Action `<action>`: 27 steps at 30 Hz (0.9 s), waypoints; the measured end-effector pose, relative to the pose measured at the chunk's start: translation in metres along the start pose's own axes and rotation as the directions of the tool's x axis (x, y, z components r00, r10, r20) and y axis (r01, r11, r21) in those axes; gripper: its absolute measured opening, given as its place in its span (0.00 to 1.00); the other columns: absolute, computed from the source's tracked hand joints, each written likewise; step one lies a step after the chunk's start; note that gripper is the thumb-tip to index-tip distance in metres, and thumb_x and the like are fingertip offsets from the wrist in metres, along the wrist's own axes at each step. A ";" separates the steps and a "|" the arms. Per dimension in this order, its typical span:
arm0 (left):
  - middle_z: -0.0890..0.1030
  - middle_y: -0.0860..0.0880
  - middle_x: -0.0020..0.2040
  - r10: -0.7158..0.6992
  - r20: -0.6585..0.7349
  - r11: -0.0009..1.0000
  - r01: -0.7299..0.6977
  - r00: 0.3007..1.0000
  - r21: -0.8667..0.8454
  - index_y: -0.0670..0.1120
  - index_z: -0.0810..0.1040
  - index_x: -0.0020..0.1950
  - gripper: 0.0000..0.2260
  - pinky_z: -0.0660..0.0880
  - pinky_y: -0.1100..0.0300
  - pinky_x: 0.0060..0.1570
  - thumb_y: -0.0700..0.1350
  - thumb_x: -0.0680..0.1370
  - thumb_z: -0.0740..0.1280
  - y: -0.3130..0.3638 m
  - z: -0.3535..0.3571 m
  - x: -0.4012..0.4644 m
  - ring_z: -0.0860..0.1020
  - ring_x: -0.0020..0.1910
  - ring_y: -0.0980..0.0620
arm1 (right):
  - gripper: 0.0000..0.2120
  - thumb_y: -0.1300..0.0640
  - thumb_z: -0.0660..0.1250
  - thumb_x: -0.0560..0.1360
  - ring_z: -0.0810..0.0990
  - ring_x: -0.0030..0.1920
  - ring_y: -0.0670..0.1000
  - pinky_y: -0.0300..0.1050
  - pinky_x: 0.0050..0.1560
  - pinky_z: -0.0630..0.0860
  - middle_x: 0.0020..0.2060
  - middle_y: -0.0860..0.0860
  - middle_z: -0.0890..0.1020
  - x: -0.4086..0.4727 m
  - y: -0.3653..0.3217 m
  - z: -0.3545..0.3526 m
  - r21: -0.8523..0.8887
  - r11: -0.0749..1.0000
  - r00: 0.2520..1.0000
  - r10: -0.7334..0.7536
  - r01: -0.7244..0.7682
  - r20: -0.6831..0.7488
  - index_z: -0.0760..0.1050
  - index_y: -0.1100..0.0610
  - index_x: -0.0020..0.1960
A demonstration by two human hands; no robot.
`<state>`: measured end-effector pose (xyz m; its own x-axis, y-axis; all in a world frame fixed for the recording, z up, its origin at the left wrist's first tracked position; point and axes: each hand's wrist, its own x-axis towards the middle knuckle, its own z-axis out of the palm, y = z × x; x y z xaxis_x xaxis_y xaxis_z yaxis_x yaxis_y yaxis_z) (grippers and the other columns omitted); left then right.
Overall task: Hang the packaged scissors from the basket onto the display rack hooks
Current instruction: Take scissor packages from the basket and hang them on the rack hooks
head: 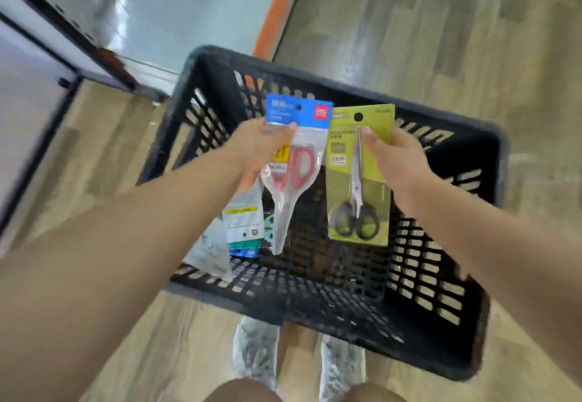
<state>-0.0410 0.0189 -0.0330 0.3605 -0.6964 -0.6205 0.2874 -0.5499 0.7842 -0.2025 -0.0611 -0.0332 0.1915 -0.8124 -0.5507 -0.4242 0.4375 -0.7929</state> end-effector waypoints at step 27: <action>0.81 0.42 0.43 0.386 -0.815 0.718 -0.695 0.432 -0.029 0.45 0.83 0.40 0.03 0.72 0.48 0.49 0.45 0.72 0.73 0.457 -0.243 -0.699 0.75 0.45 0.44 | 0.07 0.54 0.64 0.78 0.81 0.49 0.46 0.45 0.57 0.75 0.43 0.42 0.84 -0.589 -0.615 0.084 0.359 0.686 0.330 -0.658 0.633 0.676 0.80 0.49 0.44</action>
<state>0.0542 0.3667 0.7586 0.9900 -0.1374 0.0327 -0.0187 0.1025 0.9946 0.0193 0.1810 0.7568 0.9412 -0.2954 0.1639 0.1478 -0.0762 -0.9861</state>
